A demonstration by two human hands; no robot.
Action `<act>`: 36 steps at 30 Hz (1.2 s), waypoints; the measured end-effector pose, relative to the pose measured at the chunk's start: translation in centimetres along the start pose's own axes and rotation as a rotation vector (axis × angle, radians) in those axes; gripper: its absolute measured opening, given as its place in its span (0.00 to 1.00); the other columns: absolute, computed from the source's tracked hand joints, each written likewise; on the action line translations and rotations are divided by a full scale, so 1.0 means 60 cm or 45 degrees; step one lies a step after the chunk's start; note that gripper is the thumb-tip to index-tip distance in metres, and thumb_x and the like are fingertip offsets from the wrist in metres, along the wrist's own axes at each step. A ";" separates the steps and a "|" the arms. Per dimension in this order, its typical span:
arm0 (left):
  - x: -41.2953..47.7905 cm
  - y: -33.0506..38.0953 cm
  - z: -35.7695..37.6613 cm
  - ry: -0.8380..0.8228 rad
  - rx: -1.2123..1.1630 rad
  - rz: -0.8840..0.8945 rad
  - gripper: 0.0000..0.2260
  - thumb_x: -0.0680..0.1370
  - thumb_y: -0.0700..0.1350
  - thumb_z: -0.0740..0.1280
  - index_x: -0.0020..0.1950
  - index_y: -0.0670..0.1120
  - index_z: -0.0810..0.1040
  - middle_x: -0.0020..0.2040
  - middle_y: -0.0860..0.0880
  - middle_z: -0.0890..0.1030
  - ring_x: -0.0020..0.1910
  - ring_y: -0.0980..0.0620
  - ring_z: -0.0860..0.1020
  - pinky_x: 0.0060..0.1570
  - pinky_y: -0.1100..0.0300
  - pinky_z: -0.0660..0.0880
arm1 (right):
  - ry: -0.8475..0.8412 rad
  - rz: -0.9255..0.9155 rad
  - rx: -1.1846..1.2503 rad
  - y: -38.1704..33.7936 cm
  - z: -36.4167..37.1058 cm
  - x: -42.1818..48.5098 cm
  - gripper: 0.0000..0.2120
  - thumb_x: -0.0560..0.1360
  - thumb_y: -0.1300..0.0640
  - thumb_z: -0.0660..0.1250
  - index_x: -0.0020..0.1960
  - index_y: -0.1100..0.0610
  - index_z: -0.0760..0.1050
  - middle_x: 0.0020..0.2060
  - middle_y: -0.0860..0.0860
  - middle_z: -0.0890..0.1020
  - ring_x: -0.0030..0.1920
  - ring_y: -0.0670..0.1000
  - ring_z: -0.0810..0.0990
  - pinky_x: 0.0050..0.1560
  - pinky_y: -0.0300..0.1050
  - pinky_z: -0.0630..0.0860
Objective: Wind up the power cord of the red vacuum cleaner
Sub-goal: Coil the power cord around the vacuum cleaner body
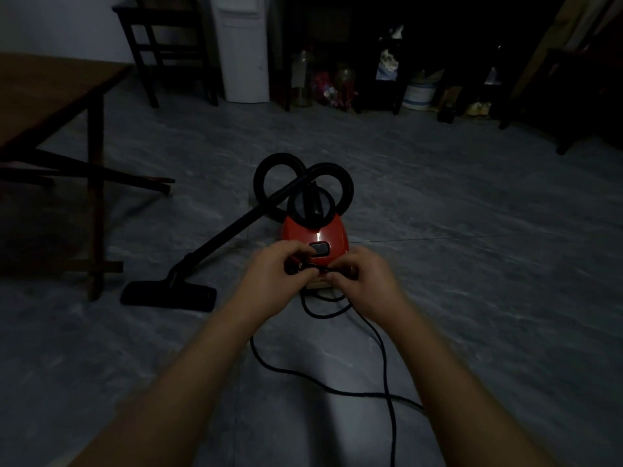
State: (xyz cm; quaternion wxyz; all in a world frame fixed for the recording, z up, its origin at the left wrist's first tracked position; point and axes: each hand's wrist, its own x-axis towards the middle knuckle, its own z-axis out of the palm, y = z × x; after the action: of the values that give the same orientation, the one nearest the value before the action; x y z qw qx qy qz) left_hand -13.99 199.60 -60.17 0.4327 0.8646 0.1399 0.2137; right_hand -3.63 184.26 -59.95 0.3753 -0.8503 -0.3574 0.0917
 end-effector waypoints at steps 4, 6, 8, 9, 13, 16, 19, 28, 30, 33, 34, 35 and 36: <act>0.001 -0.002 0.000 0.082 0.121 0.126 0.11 0.71 0.47 0.76 0.53 0.50 0.83 0.46 0.56 0.82 0.43 0.61 0.79 0.46 0.68 0.75 | 0.044 0.060 0.188 0.001 -0.006 0.004 0.06 0.75 0.59 0.73 0.50 0.58 0.84 0.42 0.46 0.83 0.38 0.37 0.80 0.40 0.28 0.71; 0.002 -0.006 0.000 0.094 0.151 0.124 0.10 0.72 0.50 0.75 0.52 0.52 0.84 0.45 0.56 0.83 0.44 0.60 0.79 0.46 0.63 0.76 | 0.029 0.106 0.399 -0.003 -0.009 0.003 0.05 0.76 0.62 0.72 0.50 0.61 0.84 0.39 0.46 0.84 0.36 0.36 0.82 0.39 0.29 0.74; 0.004 -0.007 0.001 0.124 0.132 0.090 0.09 0.73 0.51 0.74 0.52 0.53 0.84 0.45 0.57 0.83 0.45 0.59 0.79 0.47 0.61 0.77 | 0.031 0.121 0.549 -0.006 -0.011 0.002 0.05 0.76 0.64 0.70 0.51 0.64 0.83 0.37 0.47 0.83 0.34 0.37 0.82 0.36 0.29 0.74; 0.004 -0.005 0.001 0.144 0.107 0.079 0.09 0.73 0.50 0.74 0.52 0.52 0.84 0.46 0.57 0.83 0.46 0.59 0.80 0.49 0.60 0.77 | 0.034 0.122 0.594 -0.009 -0.013 0.001 0.05 0.76 0.65 0.70 0.50 0.65 0.83 0.36 0.47 0.83 0.32 0.37 0.81 0.35 0.28 0.74; 0.007 -0.009 -0.001 0.250 0.131 0.035 0.15 0.72 0.54 0.73 0.57 0.52 0.81 0.53 0.56 0.81 0.54 0.54 0.77 0.54 0.59 0.74 | 0.121 0.165 0.661 -0.007 -0.017 0.003 0.05 0.77 0.62 0.69 0.48 0.61 0.84 0.35 0.47 0.82 0.30 0.37 0.78 0.34 0.31 0.73; 0.008 -0.010 -0.009 0.287 0.063 -0.072 0.20 0.72 0.54 0.74 0.62 0.51 0.78 0.58 0.54 0.79 0.57 0.55 0.76 0.56 0.58 0.73 | 0.192 0.218 0.718 -0.003 -0.024 0.003 0.06 0.78 0.61 0.69 0.45 0.55 0.84 0.33 0.45 0.83 0.30 0.37 0.78 0.34 0.32 0.73; 0.007 -0.006 -0.011 0.237 -0.010 -0.117 0.19 0.72 0.52 0.75 0.62 0.51 0.79 0.57 0.56 0.80 0.55 0.59 0.77 0.54 0.62 0.74 | 0.222 0.220 0.689 -0.001 -0.026 0.004 0.06 0.78 0.60 0.69 0.46 0.55 0.84 0.33 0.44 0.83 0.31 0.36 0.78 0.36 0.32 0.73; 0.013 -0.016 -0.014 0.117 -0.046 -0.064 0.11 0.74 0.45 0.73 0.56 0.52 0.84 0.48 0.58 0.84 0.48 0.63 0.81 0.50 0.66 0.77 | 0.178 0.198 0.699 -0.004 -0.027 0.005 0.07 0.79 0.61 0.67 0.47 0.52 0.82 0.36 0.43 0.81 0.32 0.34 0.78 0.35 0.29 0.73; 0.013 -0.016 -0.016 0.096 -0.043 -0.048 0.11 0.74 0.43 0.74 0.55 0.51 0.84 0.45 0.59 0.84 0.45 0.65 0.81 0.47 0.71 0.75 | 0.193 0.189 0.724 -0.006 -0.026 0.007 0.07 0.79 0.61 0.67 0.46 0.53 0.82 0.37 0.45 0.82 0.33 0.34 0.78 0.35 0.29 0.73; 0.015 -0.014 -0.024 -0.031 -0.152 -0.150 0.09 0.74 0.42 0.75 0.53 0.52 0.85 0.43 0.57 0.84 0.42 0.63 0.82 0.45 0.64 0.79 | 0.195 0.168 0.746 -0.009 -0.028 0.007 0.07 0.79 0.62 0.67 0.45 0.53 0.82 0.37 0.45 0.82 0.34 0.34 0.79 0.35 0.28 0.74; 0.016 -0.014 -0.028 -0.080 -0.202 -0.206 0.08 0.73 0.42 0.75 0.51 0.52 0.85 0.43 0.55 0.85 0.44 0.59 0.83 0.46 0.59 0.81 | 0.209 0.161 0.744 -0.009 -0.028 0.008 0.08 0.79 0.62 0.68 0.45 0.52 0.82 0.37 0.45 0.83 0.35 0.35 0.80 0.36 0.29 0.74; 0.017 -0.013 -0.031 -0.119 -0.238 -0.250 0.08 0.73 0.43 0.75 0.51 0.52 0.85 0.44 0.52 0.85 0.45 0.55 0.84 0.47 0.54 0.82 | 0.229 0.160 0.734 -0.007 -0.027 0.009 0.08 0.78 0.62 0.69 0.44 0.50 0.82 0.38 0.45 0.84 0.37 0.36 0.81 0.37 0.29 0.75; 0.017 -0.012 -0.033 -0.149 -0.263 -0.278 0.08 0.73 0.43 0.76 0.50 0.51 0.85 0.45 0.50 0.85 0.46 0.52 0.84 0.47 0.52 0.83 | 0.254 0.166 0.718 -0.003 -0.027 0.011 0.08 0.78 0.62 0.69 0.44 0.50 0.82 0.39 0.46 0.85 0.39 0.37 0.82 0.39 0.30 0.76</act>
State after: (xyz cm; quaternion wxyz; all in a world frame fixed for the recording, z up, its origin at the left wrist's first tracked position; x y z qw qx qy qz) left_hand -14.12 201.83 -59.42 0.5474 0.8061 0.1848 0.1278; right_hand -2.56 183.86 -58.61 0.6232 -0.7385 -0.2240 0.1270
